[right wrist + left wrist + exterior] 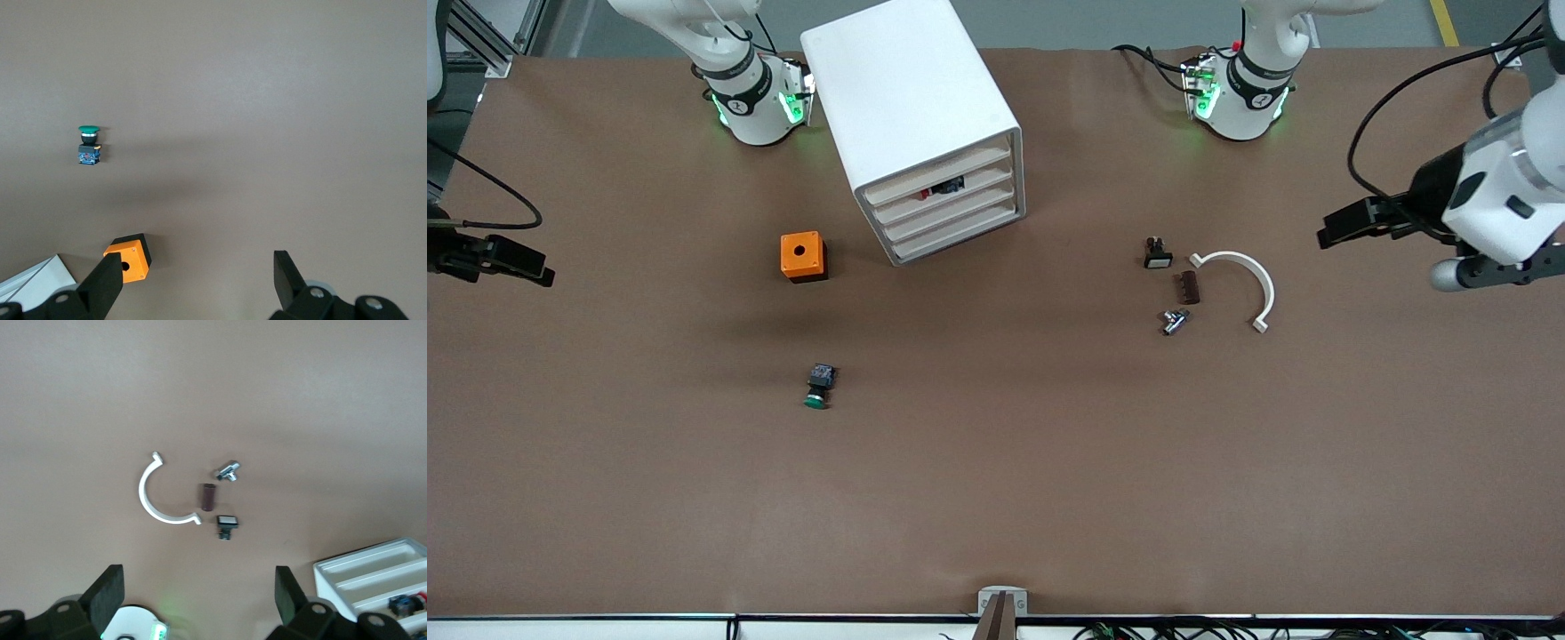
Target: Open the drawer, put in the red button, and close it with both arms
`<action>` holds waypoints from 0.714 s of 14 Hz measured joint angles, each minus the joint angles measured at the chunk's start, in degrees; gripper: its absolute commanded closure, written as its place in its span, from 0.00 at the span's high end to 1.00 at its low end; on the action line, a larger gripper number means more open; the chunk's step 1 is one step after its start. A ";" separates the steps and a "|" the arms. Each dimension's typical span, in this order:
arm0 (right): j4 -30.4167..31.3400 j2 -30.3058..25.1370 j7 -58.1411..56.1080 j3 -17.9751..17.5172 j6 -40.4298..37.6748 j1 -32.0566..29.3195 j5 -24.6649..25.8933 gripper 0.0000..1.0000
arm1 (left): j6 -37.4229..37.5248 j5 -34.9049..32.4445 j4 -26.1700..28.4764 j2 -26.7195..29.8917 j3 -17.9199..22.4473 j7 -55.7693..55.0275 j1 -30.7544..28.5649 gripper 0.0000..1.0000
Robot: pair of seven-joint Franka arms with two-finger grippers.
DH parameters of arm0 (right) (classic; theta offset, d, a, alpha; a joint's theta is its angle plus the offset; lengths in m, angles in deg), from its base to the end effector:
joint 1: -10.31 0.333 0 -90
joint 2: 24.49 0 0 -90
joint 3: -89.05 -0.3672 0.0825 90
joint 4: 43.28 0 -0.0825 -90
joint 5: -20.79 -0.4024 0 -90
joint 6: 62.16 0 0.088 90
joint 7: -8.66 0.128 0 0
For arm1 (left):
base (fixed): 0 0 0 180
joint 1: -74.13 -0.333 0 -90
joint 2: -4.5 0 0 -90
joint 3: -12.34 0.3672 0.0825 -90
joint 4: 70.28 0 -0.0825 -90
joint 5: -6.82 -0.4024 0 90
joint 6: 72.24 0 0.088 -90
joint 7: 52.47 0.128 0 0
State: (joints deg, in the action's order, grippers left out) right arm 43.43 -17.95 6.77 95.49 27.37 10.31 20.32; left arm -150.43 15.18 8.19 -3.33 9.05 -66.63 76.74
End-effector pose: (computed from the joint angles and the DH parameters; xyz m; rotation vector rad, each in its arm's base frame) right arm 0.6062 -0.0633 0.6149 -3.1374 0.1245 0.1011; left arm 0.5919 -0.0792 0.6565 2.9999 0.1868 -0.2494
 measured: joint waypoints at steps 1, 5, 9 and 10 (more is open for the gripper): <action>0.00 -0.01 0.00 0.02 0.00 -0.24 0.00 1.00 | -0.14 -0.03 1.56 1.16 0.01 2.75 -1.72 0.99; 0.01 -0.57 -0.09 -0.01 0.02 -0.82 0.00 1.00 | -7.89 -2.44 11.00 5.75 0.02 7.43 -3.97 0.99; 0.86 -2.67 -0.11 -0.51 -0.03 -0.81 -0.01 1.00 | -14.01 -2.66 16.49 8.70 -0.17 7.44 -3.82 0.99; 1.39 -3.38 -0.11 -0.56 -0.03 -0.81 -0.01 1.00 | -14.71 -2.68 16.71 8.95 -0.17 7.44 -3.83 0.99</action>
State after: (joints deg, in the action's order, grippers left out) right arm 44.83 -21.33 6.66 94.93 27.34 9.49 20.31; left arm -165.14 12.50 24.90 5.63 8.88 -59.19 72.91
